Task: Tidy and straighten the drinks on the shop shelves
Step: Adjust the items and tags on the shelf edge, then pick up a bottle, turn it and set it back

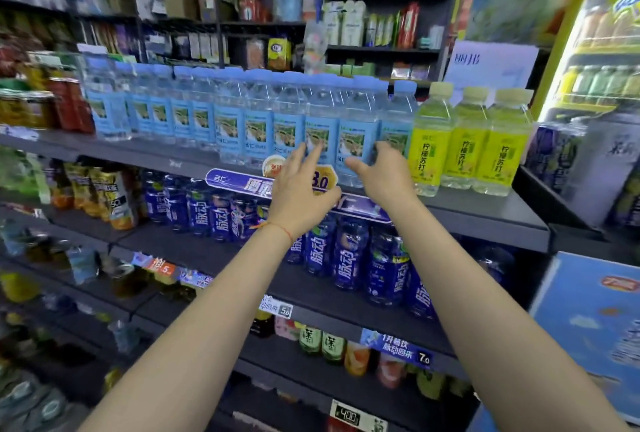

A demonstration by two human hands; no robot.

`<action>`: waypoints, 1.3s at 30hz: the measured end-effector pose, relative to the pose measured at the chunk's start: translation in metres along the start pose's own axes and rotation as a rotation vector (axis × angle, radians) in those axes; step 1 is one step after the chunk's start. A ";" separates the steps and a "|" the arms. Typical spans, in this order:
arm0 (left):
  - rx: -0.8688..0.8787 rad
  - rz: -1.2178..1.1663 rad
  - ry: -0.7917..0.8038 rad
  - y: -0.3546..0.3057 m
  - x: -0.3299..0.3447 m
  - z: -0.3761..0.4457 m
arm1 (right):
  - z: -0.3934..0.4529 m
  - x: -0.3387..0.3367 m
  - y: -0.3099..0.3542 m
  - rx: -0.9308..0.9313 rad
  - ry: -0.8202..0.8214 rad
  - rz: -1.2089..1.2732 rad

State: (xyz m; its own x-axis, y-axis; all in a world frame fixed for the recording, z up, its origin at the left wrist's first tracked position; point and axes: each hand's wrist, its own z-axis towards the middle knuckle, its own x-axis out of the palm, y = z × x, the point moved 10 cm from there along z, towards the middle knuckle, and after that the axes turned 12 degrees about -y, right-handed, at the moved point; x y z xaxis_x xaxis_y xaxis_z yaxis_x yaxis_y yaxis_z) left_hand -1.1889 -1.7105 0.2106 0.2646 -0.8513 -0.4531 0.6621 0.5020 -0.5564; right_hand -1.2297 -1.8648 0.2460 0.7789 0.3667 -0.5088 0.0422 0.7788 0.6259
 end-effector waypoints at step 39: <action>-1.092 -0.229 0.132 0.261 -0.021 -0.340 | -0.348 0.223 -0.117 0.380 0.820 0.244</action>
State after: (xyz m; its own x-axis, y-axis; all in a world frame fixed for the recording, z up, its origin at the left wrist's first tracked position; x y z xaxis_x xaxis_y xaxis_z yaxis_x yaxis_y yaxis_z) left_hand -1.2601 -1.5098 -0.1621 0.0959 -0.9502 -0.2966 -0.3005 0.2564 -0.9187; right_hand -1.2791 -1.6973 -0.1463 0.1146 0.8553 -0.5053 0.2501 0.4675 0.8479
